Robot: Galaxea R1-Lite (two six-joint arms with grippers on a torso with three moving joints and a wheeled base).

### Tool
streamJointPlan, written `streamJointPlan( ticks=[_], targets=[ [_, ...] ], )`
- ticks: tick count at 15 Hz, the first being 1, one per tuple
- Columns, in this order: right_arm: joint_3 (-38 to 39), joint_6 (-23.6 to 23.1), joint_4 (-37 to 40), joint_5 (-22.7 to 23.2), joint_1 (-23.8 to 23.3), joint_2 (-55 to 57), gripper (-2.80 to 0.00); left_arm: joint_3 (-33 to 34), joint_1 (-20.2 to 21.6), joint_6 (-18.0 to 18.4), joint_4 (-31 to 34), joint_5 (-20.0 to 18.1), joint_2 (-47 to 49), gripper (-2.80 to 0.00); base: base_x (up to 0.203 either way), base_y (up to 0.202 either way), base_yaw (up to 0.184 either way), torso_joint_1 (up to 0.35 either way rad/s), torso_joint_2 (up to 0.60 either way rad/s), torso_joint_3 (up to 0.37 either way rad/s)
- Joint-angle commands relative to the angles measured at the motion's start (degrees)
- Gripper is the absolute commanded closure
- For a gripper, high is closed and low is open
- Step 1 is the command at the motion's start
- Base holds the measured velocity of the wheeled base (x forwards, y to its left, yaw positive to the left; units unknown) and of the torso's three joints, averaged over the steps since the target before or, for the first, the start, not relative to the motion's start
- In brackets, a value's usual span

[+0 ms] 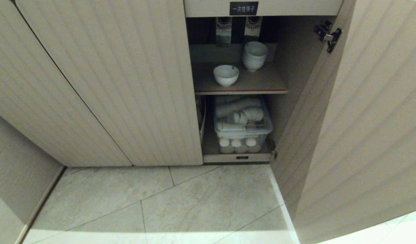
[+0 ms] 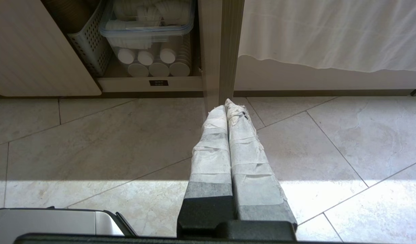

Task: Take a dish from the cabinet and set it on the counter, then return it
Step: Take the bowl from the cabinet

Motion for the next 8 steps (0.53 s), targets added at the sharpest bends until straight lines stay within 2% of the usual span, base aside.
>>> streamJointPlan(
  ticks=[1, 8],
  targets=[
    [0.00, 0.02, 0.00, -0.02, 0.06, -0.02, 0.00, 0.00, 0.02, 0.00, -0.01, 0.02, -0.02, 0.00, 0.000, 0.000, 0.000, 0.000, 0.00, 0.000],
    [0.00, 0.02, 0.00, -0.02, 0.06, -0.02, 0.00, 0.00, 0.02, 0.00, -0.01, 0.02, -0.02, 0.00, 0.000, 0.000, 0.000, 0.000, 0.00, 0.000]
  ],
)
